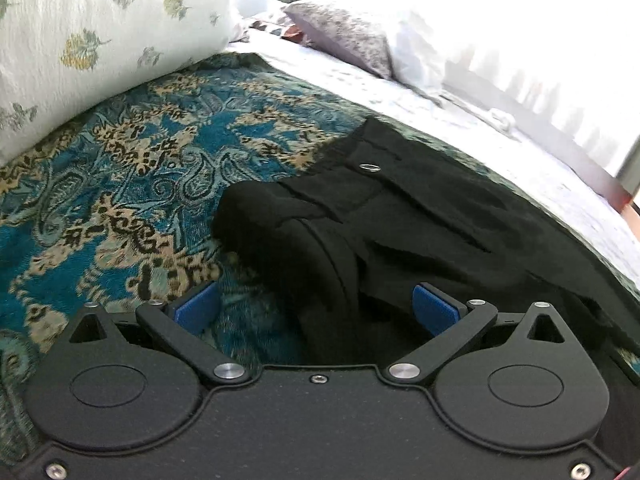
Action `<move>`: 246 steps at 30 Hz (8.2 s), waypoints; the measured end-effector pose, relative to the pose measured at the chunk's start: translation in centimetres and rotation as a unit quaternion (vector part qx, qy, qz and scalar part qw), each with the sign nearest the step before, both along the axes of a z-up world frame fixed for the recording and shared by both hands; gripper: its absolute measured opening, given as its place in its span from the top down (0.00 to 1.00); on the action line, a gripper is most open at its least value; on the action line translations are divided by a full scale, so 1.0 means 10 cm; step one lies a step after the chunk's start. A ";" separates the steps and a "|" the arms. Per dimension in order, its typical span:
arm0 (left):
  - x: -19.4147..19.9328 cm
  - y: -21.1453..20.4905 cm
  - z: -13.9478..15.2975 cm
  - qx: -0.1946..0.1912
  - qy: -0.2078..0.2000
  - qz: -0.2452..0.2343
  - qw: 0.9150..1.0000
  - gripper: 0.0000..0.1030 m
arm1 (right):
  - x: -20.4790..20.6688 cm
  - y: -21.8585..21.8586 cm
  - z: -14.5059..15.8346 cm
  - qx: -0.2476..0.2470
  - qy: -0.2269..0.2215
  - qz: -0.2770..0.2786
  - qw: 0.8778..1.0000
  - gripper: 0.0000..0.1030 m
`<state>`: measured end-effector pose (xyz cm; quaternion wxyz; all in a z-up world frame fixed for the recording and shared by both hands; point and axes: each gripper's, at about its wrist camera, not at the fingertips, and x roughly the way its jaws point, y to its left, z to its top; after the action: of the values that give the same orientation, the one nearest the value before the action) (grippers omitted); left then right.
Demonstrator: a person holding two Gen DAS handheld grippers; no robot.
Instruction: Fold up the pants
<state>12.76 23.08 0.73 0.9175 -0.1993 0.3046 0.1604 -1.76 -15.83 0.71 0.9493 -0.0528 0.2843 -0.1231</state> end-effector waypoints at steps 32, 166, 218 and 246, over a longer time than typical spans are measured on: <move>0.15 -0.03 0.17 0.045 -0.012 0.008 0.999 0.78 | 0.22 0.30 -0.07 -0.076 0.018 0.141 0.987 0.38; 3.20 -0.70 0.10 -0.066 0.133 0.243 0.959 0.00 | 4.38 -2.65 0.34 0.239 -0.027 -0.263 0.934 0.00; 0.23 -0.82 0.90 0.066 -0.085 -0.005 0.994 0.98 | 1.33 -2.85 0.59 0.227 -0.062 -0.215 0.948 0.96; -0.99 -0.53 0.30 0.086 0.003 0.003 0.996 0.98 | -0.52 -2.30 0.21 0.161 -0.031 -0.269 0.949 0.95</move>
<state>2.84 17.79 3.76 0.9298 -0.1202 0.2918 0.1896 -6.95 -38.84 2.86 0.8850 0.1833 0.2748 -0.3282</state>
